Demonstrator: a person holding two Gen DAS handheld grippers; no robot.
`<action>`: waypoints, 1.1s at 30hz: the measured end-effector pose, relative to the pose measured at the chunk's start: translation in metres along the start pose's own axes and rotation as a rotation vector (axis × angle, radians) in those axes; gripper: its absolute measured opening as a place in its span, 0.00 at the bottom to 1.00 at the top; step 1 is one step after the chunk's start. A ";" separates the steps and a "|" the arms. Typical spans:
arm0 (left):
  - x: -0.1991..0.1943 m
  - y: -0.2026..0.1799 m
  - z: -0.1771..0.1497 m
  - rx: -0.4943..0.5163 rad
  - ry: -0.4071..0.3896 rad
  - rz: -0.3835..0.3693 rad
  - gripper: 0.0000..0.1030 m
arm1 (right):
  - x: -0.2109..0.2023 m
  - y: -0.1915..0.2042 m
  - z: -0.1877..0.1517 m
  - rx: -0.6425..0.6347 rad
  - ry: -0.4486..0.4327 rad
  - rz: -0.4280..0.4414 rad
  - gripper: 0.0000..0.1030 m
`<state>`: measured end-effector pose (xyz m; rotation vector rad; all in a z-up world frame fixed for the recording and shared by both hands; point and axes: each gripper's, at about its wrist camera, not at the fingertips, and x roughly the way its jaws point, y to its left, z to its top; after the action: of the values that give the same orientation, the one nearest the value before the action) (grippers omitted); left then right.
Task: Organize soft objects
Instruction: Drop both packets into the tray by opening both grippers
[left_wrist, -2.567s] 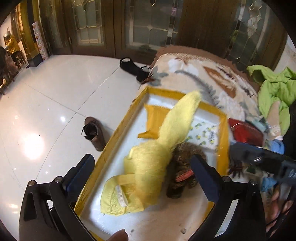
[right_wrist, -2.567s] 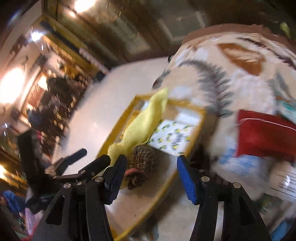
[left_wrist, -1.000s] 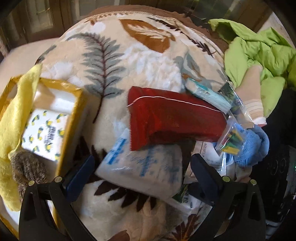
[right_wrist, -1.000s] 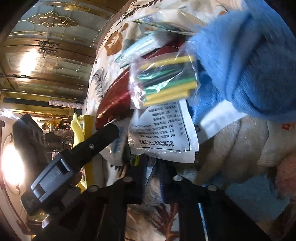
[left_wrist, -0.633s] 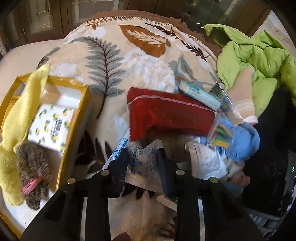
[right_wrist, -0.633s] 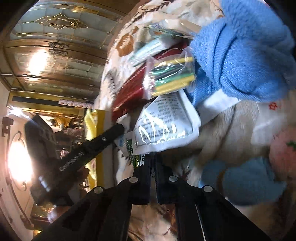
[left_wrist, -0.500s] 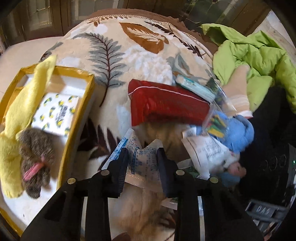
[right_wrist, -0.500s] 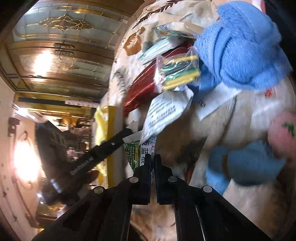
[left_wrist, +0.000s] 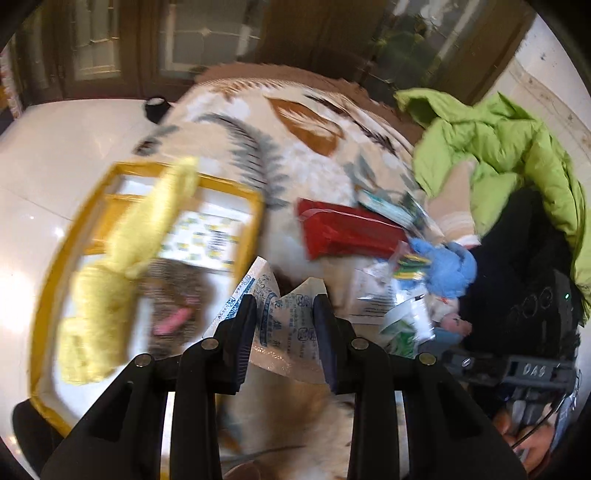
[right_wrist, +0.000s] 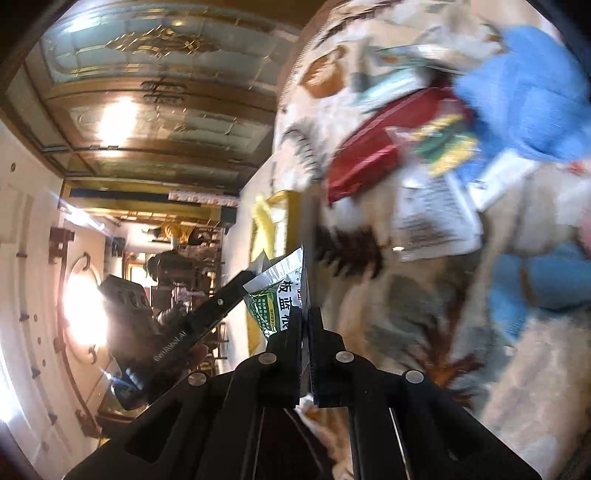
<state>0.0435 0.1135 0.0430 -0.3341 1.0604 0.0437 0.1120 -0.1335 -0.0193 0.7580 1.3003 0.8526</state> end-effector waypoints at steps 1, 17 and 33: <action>-0.004 0.008 -0.001 -0.008 -0.010 0.018 0.28 | 0.005 0.005 0.001 -0.006 0.010 0.006 0.03; -0.001 0.108 -0.028 -0.121 -0.013 0.195 0.30 | 0.166 0.072 0.020 -0.160 0.201 -0.144 0.03; -0.030 0.093 -0.025 -0.060 -0.164 0.267 0.93 | 0.082 0.098 -0.012 -0.371 0.046 -0.225 0.38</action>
<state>-0.0110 0.1979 0.0346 -0.2363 0.9365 0.3374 0.0952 -0.0133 0.0234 0.2955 1.1957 0.8977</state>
